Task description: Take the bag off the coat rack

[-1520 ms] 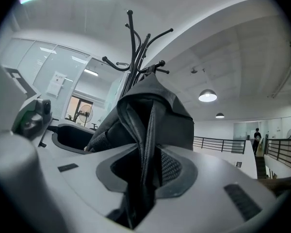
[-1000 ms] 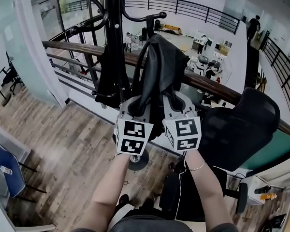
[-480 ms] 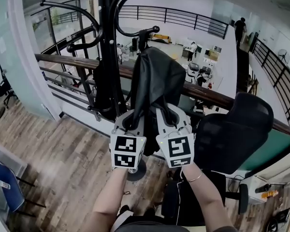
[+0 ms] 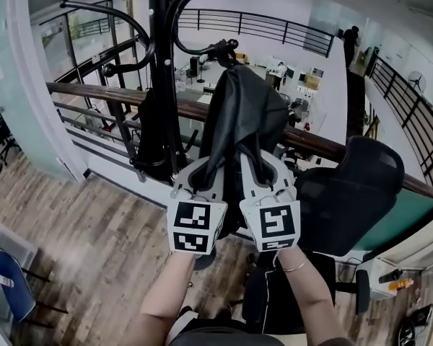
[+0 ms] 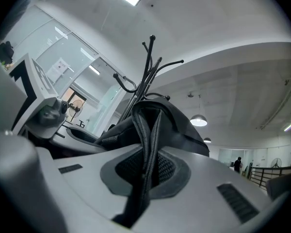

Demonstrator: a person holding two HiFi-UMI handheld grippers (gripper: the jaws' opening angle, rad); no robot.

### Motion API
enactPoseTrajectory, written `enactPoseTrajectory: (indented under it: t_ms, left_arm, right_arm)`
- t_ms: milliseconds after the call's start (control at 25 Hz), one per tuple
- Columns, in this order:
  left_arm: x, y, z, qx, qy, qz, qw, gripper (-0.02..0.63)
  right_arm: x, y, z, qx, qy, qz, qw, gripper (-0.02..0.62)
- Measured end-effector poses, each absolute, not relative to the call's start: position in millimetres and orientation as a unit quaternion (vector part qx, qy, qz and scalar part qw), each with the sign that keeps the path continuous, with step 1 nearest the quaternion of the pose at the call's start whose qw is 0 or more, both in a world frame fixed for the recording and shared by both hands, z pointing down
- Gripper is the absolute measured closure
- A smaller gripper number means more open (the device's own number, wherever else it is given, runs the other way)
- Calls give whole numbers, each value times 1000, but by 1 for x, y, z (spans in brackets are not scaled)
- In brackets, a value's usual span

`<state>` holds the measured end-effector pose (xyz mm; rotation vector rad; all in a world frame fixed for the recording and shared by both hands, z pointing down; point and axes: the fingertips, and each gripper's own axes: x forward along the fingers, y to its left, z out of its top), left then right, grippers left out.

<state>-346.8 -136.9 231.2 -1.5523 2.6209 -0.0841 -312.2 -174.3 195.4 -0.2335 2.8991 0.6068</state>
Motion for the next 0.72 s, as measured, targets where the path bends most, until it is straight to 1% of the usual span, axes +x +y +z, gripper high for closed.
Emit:
enactPoseTrajectory:
  t_ms: [320, 720]
  left_arm:
    - [-333, -137, 204, -523, 849, -4, 77, 555]
    - [-310, -142, 182, -544, 832, -1, 110, 555]
  right_arm:
    - [-299, -171, 171, -94, 964, 226, 99, 580]
    - [-274, -170, 152, -117, 957, 241, 113, 580]
